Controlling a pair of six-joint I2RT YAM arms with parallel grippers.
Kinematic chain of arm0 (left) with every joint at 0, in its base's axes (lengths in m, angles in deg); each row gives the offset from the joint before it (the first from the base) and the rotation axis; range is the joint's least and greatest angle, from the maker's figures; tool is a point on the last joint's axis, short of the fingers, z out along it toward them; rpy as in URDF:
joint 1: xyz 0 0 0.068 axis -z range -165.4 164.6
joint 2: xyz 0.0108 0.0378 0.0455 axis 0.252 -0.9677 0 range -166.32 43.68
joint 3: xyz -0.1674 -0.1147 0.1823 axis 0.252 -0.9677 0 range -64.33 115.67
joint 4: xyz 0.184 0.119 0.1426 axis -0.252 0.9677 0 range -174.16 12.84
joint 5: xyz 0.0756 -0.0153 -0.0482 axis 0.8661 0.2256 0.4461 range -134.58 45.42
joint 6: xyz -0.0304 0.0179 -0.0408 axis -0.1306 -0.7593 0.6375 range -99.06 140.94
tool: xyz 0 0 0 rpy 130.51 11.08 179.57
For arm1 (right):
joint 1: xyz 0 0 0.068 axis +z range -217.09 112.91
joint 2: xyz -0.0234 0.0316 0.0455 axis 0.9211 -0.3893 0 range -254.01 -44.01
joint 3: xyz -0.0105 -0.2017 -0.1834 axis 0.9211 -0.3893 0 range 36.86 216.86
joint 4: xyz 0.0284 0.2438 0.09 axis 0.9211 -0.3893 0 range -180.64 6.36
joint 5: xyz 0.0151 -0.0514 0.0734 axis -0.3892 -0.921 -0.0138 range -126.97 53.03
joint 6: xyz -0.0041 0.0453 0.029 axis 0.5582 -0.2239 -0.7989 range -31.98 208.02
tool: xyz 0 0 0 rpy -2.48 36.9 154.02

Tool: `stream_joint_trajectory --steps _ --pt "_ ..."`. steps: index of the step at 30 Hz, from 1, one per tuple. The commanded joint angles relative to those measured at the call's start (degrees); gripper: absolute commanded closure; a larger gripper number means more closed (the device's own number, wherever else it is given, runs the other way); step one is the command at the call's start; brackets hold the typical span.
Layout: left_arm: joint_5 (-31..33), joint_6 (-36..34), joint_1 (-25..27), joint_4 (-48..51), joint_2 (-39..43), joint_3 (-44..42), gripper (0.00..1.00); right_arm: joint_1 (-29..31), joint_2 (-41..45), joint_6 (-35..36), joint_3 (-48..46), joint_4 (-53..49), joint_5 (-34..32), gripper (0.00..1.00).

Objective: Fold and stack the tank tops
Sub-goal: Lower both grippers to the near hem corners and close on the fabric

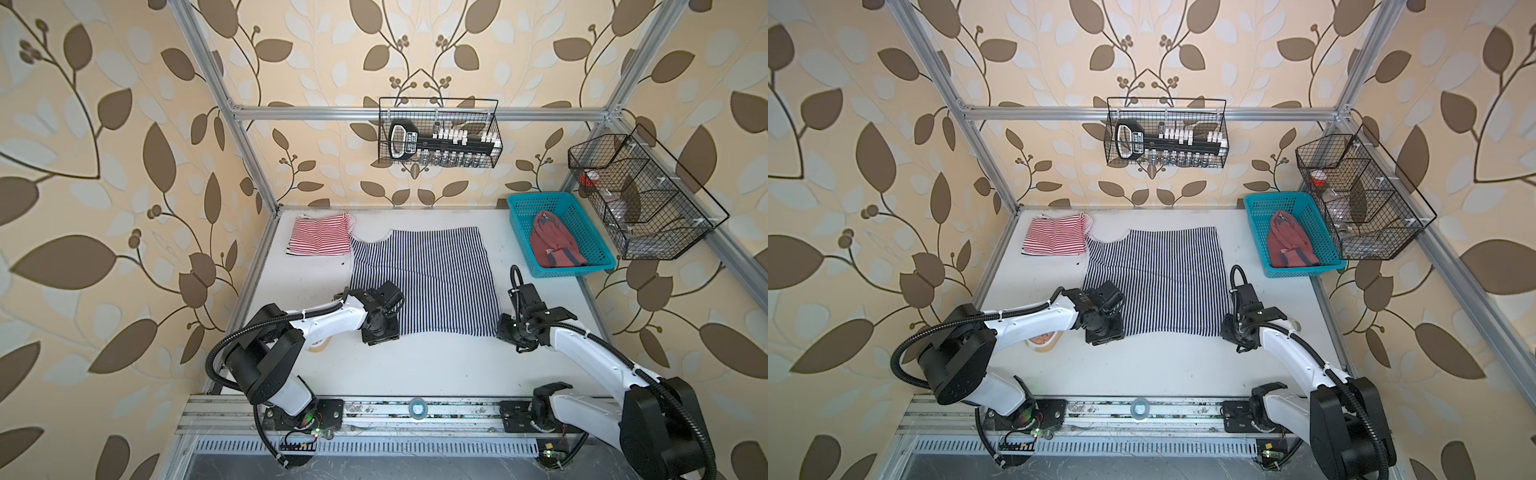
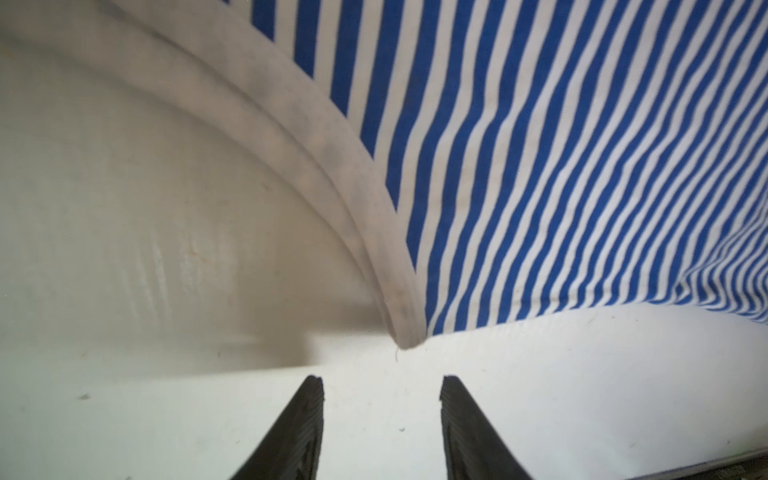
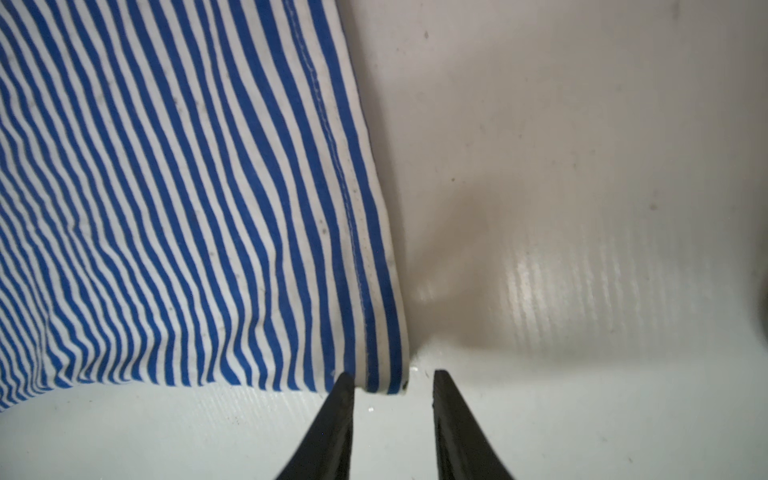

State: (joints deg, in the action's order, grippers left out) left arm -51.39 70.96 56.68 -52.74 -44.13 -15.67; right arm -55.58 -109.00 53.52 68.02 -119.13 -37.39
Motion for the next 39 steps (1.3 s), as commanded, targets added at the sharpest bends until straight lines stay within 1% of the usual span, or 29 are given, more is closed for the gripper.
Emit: stream_joint_trajectory --steps 1,6,8,10,15,19,22,26,29,34,36,38,39 --pt "1.62 1.26 0.57 -0.45 -0.55 0.66 0.52 -0.26 -1.14 -0.01 -1.01 0.76 0.27 0.69" --pt "2.69 1.31 0.63 -0.81 -0.48 0.38 0.53 -0.24 -1.77 0.26 -1.39 1.09 0.43 0.73" --pt "2.84 3.19 0.58 -1.04 -0.90 0.43 0.53 -0.26 -1.87 0.23 -1.49 1.21 0.35 0.74" --pt "2.77 3.42 0.58 -1.42 -1.46 0.63 0.53 -0.25 -2.05 0.25 -1.58 1.38 0.43 0.75" --pt "2.80 2.11 0.61 -0.48 -3.78 3.46 0.58 -0.26 -2.16 0.49 -1.52 1.43 0.29 0.77" --pt "2.46 2.10 0.63 -0.55 -6.00 3.81 0.62 -0.43 -2.24 0.62 -1.83 1.39 0.08 0.78" --pt "2.07 2.10 0.67 -1.21 -7.60 3.59 0.66 -0.52 -2.19 0.58 -1.93 1.41 0.13 0.78" --pt "1.53 2.10 0.57 -1.89 -8.30 3.28 0.78 -0.62 -2.30 0.84 -1.90 1.46 0.07 0.80" --pt "1.45 2.10 0.57 -1.67 -8.24 3.28 0.86 -0.74 -2.56 0.93 -2.10 1.59 0.10 0.88" --pt "1.41 2.10 0.63 -1.27 -7.92 3.62 0.93 -0.82 -2.68 1.28 -2.18 1.59 0.60 0.97" --pt "1.31 2.10 0.61 -1.18 -7.86 3.63 0.94 -0.84 -2.54 1.34 -2.22 1.60 0.69 0.99" --pt "0.95 2.10 0.63 -0.93 -7.30 3.63 1.00 -0.81 -2.37 1.45 -2.08 1.41 0.78 1.00" --pt "0.99 2.10 0.60 -0.92 -7.07 3.54 1.00 -0.87 -2.21 1.45 -2.05 1.46 0.85 1.00"
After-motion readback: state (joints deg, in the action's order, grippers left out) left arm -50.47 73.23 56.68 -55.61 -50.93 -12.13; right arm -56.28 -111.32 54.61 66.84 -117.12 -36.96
